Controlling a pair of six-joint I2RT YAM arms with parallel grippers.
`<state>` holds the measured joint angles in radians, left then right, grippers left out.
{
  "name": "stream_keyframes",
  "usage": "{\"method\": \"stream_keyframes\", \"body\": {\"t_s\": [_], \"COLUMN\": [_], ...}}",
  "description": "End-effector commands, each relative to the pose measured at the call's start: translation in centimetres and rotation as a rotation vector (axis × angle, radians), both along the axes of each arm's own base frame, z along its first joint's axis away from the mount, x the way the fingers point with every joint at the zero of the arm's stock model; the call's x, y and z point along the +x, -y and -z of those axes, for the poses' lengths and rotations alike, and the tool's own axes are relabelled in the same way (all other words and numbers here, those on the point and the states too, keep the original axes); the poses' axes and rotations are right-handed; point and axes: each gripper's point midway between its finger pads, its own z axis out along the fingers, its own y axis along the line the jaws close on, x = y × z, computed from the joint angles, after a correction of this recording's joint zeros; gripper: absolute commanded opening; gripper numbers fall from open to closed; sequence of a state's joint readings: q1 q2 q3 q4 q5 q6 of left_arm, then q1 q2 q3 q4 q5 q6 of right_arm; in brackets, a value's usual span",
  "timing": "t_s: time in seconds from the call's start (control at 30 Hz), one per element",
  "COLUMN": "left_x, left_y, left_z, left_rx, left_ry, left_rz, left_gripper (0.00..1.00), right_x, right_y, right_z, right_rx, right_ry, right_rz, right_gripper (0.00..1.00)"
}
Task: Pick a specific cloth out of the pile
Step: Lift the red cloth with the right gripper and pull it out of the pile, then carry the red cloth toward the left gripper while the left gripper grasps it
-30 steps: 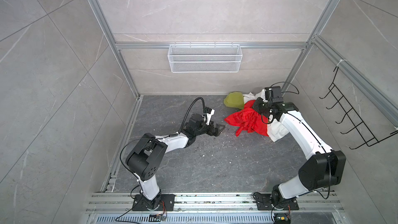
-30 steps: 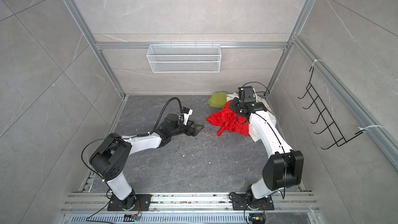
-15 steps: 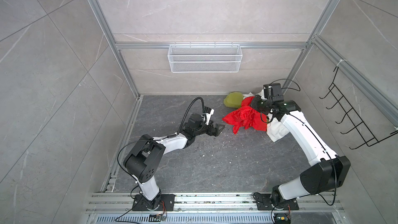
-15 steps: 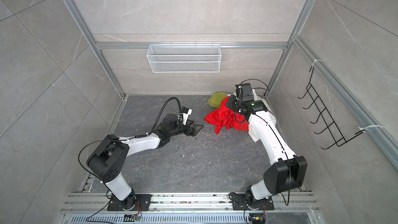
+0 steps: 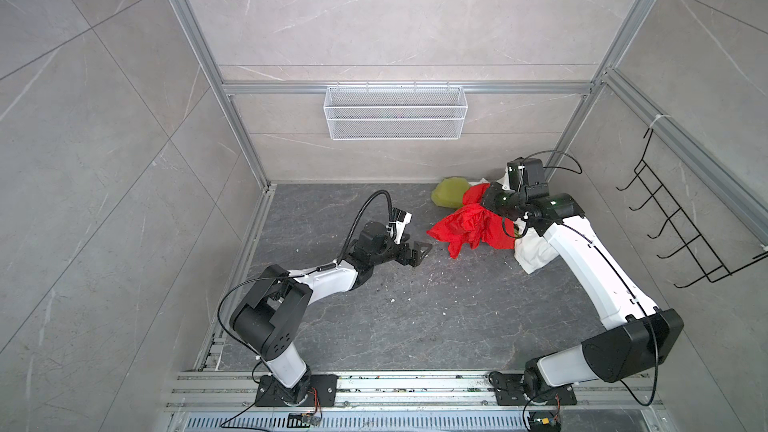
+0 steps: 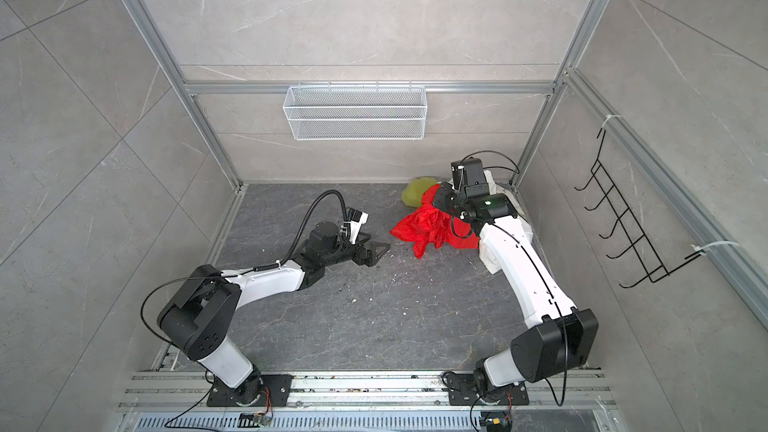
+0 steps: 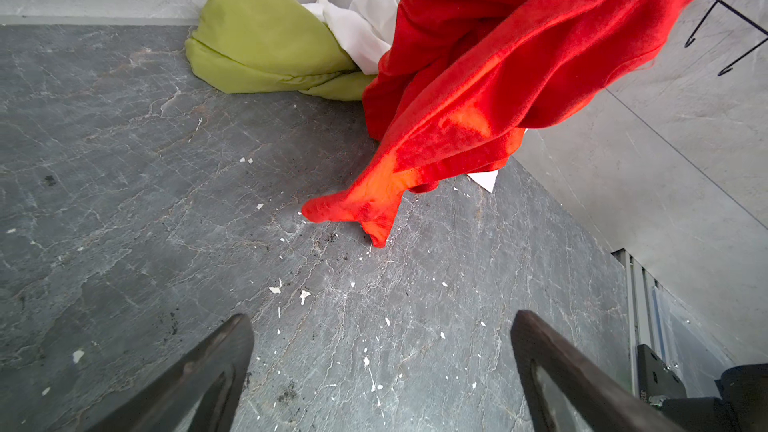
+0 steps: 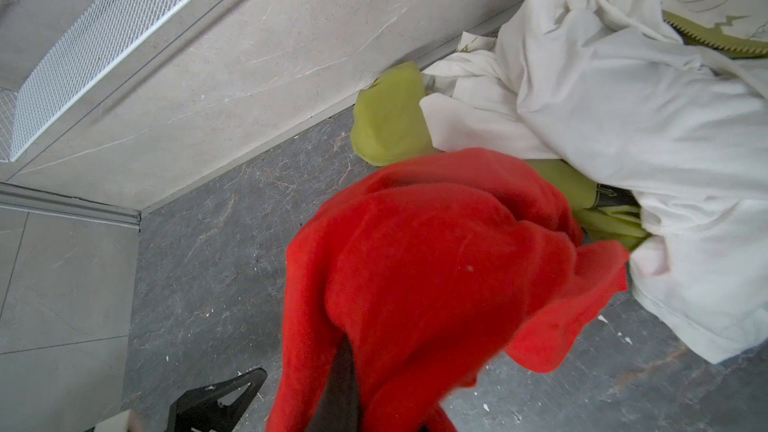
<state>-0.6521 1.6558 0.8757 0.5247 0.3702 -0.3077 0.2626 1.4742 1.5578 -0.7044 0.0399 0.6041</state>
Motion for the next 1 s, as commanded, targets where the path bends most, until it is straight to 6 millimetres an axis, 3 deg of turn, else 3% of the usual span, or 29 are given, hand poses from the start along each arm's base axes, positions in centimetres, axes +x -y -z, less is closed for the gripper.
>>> {"method": "stream_keyframes", "body": {"t_s": [0.0, 0.4, 0.97], "left_x": [-0.6, -1.3, -5.6], "left_y": [0.1, -1.3, -2.0], "left_z": [-2.9, -4.7, -8.6], "left_rx": [-0.028, 0.044, 0.056], "left_ry": [0.111, 0.229, 0.323], "left_rz": [0.034, 0.037, 0.198], "left_gripper": [1.0, 1.0, 0.95], "right_x": [-0.6, -1.4, -4.7], "right_y": [-0.5, -2.3, -6.7], "right_z": [-3.6, -5.7, -9.6], "right_rx": [-0.009, 0.008, 0.014], "right_ry": [0.1, 0.157, 0.343], "right_rz": [-0.053, -0.183, -0.546], "right_gripper": [0.0, 0.0, 0.0]}}
